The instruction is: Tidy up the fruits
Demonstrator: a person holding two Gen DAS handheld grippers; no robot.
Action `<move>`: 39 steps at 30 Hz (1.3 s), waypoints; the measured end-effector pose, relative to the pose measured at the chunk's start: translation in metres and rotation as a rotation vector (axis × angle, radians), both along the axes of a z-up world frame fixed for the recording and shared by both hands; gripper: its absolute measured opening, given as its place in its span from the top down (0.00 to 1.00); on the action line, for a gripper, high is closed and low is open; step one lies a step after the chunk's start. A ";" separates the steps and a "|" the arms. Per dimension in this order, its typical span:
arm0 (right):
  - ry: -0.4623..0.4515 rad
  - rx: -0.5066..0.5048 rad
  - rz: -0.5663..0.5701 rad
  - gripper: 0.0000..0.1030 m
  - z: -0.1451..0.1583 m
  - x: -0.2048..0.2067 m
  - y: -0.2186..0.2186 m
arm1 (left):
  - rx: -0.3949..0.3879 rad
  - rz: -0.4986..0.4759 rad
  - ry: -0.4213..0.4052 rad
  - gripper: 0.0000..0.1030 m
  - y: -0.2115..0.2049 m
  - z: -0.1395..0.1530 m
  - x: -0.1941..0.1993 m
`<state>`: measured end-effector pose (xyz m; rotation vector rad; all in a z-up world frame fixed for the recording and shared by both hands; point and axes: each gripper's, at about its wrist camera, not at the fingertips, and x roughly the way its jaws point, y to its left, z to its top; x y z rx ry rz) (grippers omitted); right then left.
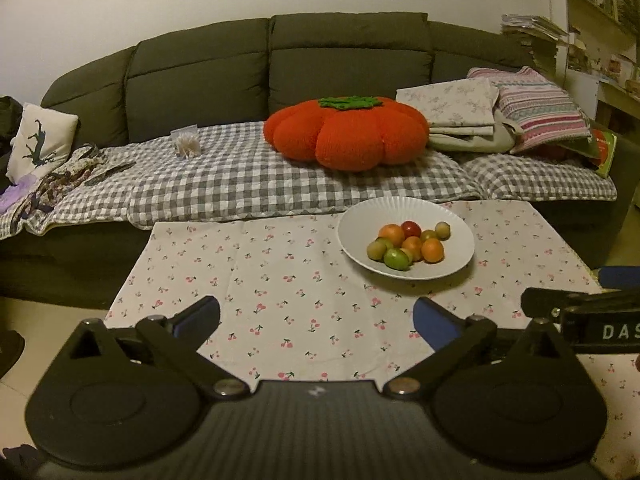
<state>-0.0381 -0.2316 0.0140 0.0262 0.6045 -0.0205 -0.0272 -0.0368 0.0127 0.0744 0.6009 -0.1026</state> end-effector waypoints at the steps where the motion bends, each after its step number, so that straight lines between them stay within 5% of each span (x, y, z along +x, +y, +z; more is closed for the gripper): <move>1: 0.002 0.001 -0.001 0.00 0.000 0.000 -0.001 | -0.004 0.002 0.008 0.01 0.000 -0.001 0.002; 39: 0.002 -0.010 -0.002 0.00 -0.010 0.007 0.009 | -0.020 0.003 0.040 0.01 0.001 -0.011 0.011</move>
